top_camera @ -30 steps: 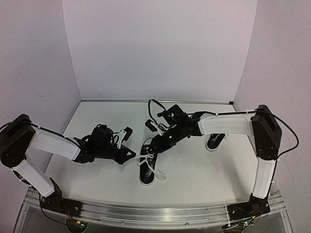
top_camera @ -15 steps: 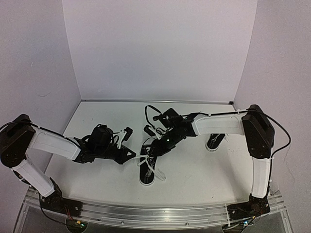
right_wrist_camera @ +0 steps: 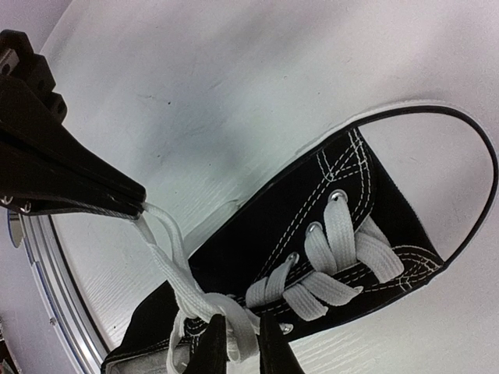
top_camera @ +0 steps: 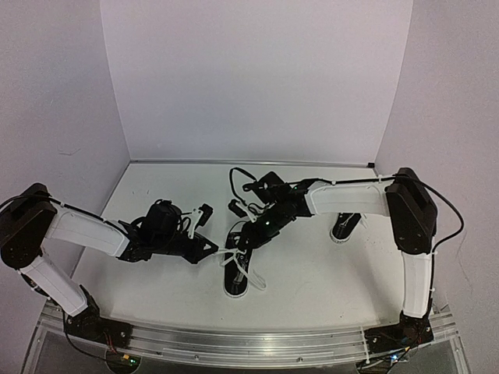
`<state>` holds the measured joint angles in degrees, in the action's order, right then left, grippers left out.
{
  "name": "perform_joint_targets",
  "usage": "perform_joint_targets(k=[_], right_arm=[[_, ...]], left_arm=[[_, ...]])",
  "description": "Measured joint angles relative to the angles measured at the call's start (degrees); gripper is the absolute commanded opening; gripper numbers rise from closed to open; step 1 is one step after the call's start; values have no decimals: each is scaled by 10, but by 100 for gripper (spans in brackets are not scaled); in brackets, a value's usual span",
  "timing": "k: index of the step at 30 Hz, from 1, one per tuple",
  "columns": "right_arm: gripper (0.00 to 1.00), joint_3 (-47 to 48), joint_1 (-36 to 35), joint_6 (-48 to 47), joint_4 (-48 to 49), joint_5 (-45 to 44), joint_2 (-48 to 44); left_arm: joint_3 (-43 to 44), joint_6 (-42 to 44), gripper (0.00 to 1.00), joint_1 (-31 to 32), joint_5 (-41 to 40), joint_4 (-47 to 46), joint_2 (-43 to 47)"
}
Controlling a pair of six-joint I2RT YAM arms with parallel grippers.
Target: Tie the shoes
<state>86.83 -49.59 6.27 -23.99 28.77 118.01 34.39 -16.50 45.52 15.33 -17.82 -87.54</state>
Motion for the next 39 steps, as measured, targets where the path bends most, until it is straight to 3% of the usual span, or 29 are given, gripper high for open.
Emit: perform_joint_targets(k=[6, 20, 39], right_arm=[[0, 9, -4, -8, -11, -7, 8], [0, 7, -8, -4, -4, -12, 5], [0, -114, -9, 62, 116, -29, -76]], left_arm=[[1, 0, 0, 0, 0, 0, -6], [1, -1, 0, 0, -5, 0, -11], [9, -5, 0, -1, -6, 20, -28]])
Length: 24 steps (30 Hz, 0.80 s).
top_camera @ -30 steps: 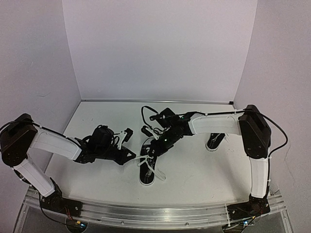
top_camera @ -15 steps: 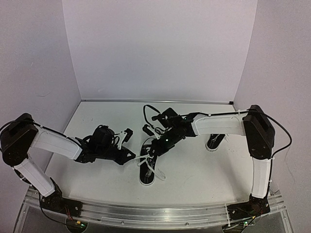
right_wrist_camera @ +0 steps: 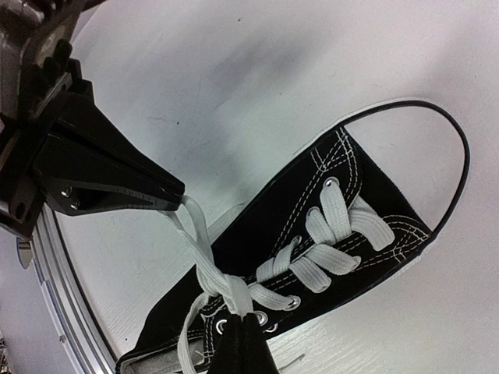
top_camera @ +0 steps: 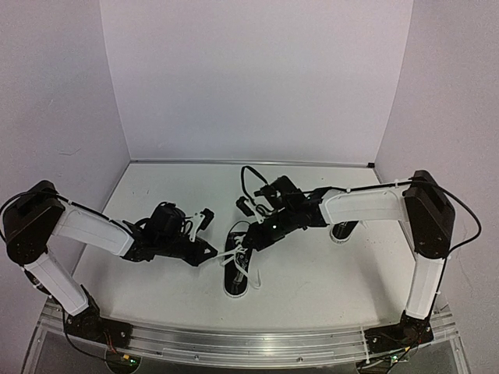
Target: Tie the shoes
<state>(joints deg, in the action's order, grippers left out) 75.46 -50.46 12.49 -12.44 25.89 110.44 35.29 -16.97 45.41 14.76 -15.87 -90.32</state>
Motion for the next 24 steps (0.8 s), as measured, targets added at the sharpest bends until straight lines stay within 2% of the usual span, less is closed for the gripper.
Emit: perform_joint_targets(k=[12, 14, 18, 21, 24], right_arm=[[0, -30, 0, 20, 42, -1, -14], [0, -32, 0, 25, 49, 1, -14], [0, -33, 0, 31, 61, 6, -14], [0, -33, 0, 34, 65, 7, -14], [0, -33, 0, 37, 68, 8, -14]], left_arm=[[3, 3, 1, -2, -15, 15, -1], [3, 9, 8, -2, -12, 14, 0], [-3, 33, 28, -2, -10, 13, 29], [-21, 59, 39, -2, -19, 13, 102], [-39, 88, 44, -2, -36, 8, 183]])
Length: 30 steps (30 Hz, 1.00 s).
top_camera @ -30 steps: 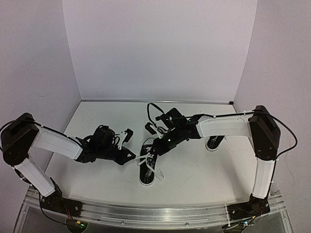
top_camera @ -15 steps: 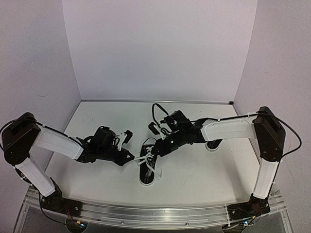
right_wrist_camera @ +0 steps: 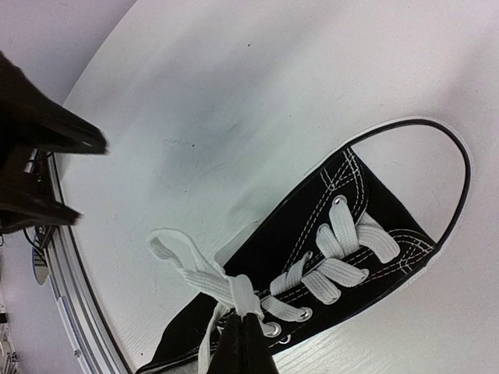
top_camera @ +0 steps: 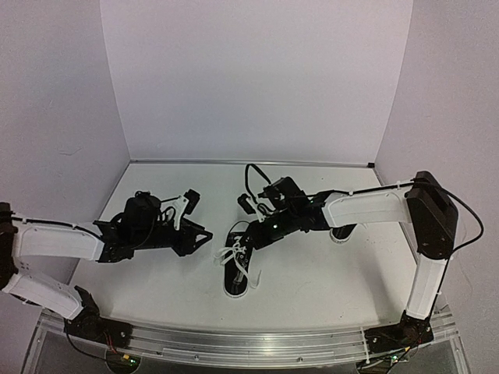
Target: Tie the shoes
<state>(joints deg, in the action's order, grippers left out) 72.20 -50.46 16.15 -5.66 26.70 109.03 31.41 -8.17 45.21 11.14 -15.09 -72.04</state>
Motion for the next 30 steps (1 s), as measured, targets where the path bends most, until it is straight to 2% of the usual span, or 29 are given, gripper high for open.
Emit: perform_joint_targets(k=[5, 8, 13, 19, 23, 30], right_arm=[[0, 0, 0, 3, 2, 3, 0], [0, 0, 0, 5, 4, 5, 0], [0, 0, 0, 7, 5, 11, 0], [0, 0, 0, 10, 6, 14, 1], [0, 0, 0, 13, 8, 15, 3], [0, 0, 0, 15, 12, 17, 6]], left_arm=[[-48, 78, 44, 4, -26, -29, 103], [-78, 149, 44, 24, -28, -42, 120], [-74, 275, 39, 89, -45, -38, 57], [-29, 381, 29, 131, -61, -18, -55], [0, 426, 24, 145, -69, -14, -92], [37, 478, 22, 156, -76, -13, -123]])
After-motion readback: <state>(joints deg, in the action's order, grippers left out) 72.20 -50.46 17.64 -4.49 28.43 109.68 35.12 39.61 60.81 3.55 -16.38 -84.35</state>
